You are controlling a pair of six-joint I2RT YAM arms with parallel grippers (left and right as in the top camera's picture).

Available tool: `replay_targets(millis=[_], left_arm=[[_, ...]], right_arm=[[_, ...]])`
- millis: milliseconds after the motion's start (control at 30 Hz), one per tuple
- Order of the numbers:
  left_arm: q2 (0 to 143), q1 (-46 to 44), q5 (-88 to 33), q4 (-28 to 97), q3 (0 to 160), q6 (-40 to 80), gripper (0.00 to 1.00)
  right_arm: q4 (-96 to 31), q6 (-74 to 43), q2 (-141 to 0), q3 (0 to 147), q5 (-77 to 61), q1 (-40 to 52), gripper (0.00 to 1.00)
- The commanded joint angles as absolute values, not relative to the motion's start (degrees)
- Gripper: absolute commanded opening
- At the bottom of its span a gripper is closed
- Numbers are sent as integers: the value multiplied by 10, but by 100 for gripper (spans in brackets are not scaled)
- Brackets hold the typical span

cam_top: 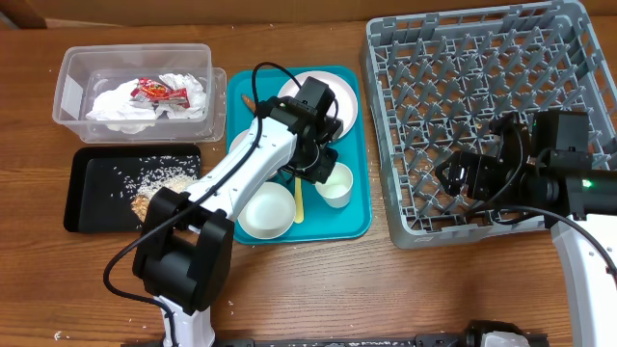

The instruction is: Sort waste into correct bins and load items into the dishwasher

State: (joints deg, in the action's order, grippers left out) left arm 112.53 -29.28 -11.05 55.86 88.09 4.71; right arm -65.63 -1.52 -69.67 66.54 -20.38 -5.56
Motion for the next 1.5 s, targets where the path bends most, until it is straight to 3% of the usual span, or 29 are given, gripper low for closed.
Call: replay_targets(millis=[0, 200, 333, 533, 800, 1067, 1367, 1467], left_arm=[[1121, -294, -107, 555, 875, 72, 4], [1119, -270, -218, 586, 912, 69, 4], [1117, -195, -467, 677, 1009, -10, 4], [1117, -127, -715, 707, 1041, -59, 4], [1117, -117, -898, 705, 1041, -71, 4], [1117, -128, -906, 717, 1041, -73, 4], [1117, -129, -906, 735, 1041, -73, 4], [1117, -131, -906, 735, 1041, -73, 4]], right_arm=[[-655, -15, -695, 675, -207, -55, 100], [-654, -15, -695, 675, -255, -55, 99], [-626, -15, -694, 675, -382, -55, 99], [-544, -15, -695, 675, -529, -54, 99], [-424, -56, -695, 675, -610, -8, 99], [-263, -149, -695, 675, -567, 83, 99], [-221, -153, -708, 675, -557, 129, 78], [-215, -153, -719, 675, -557, 137, 77]])
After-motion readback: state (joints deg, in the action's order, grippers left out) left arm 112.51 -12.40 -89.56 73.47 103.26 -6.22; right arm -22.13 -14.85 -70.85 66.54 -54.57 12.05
